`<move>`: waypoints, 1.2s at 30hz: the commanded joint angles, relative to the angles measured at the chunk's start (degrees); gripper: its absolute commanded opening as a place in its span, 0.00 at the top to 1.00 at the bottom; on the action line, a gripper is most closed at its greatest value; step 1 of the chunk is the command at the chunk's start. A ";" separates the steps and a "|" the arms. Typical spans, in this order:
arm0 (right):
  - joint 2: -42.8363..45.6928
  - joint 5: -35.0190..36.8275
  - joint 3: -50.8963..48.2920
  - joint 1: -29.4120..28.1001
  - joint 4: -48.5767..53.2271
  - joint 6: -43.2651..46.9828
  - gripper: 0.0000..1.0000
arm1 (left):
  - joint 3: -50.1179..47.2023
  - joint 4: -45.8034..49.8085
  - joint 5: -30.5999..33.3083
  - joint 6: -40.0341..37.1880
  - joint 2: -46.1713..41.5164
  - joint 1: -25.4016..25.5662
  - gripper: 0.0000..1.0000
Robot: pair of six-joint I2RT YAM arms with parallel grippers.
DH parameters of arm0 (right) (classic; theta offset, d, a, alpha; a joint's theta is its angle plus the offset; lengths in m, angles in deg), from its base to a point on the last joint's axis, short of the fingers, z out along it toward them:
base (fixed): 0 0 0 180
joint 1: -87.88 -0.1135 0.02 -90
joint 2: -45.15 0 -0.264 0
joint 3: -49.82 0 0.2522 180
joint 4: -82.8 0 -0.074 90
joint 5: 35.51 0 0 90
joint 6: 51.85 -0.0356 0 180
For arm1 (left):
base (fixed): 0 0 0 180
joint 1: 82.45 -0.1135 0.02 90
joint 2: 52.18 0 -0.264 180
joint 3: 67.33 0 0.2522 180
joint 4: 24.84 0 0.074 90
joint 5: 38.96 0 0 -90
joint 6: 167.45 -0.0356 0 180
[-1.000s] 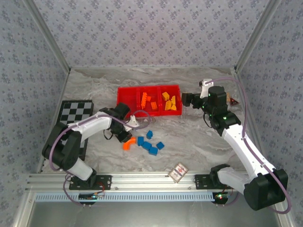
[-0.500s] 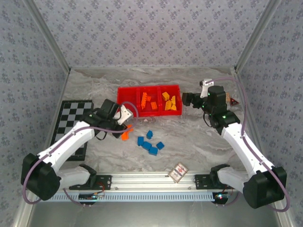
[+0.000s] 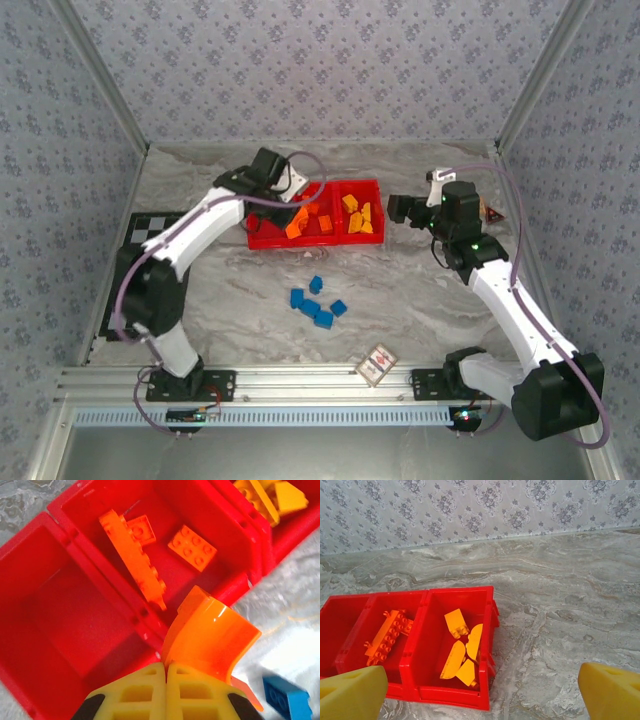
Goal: Sort the legos into containers by color
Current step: Place the lego in the container.
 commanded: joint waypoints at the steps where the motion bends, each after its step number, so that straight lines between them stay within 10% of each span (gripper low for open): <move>1: 1.15 -0.61 -0.60 0.55 1.24 -0.74 0.00 | 9.90 6.39 -1.18 2.56 7.39 -1.73 1.00; 16: 1.29 -0.25 -0.81 0.99 0.90 -0.64 0.00 | 27.12 8.73 -3.79 4.24 21.46 -0.62 1.00; 25: 0.04 0.01 -0.79 1.23 1.09 -0.65 0.00 | 19.21 0.92 -1.87 4.51 15.54 -0.40 0.44; 30: -0.83 -0.07 -0.11 1.34 1.70 -1.00 0.00 | 13.19 -2.64 -0.16 3.56 8.86 -0.34 0.41; 33: -1.28 -0.35 0.42 1.34 2.52 -1.24 0.00 | 7.77 -4.77 1.25 3.27 3.01 -0.37 0.04; 36: -1.89 -0.51 0.79 1.40 2.96 -1.78 0.00 | 0.59 -9.16 0.77 5.05 -4.47 -0.30 0.00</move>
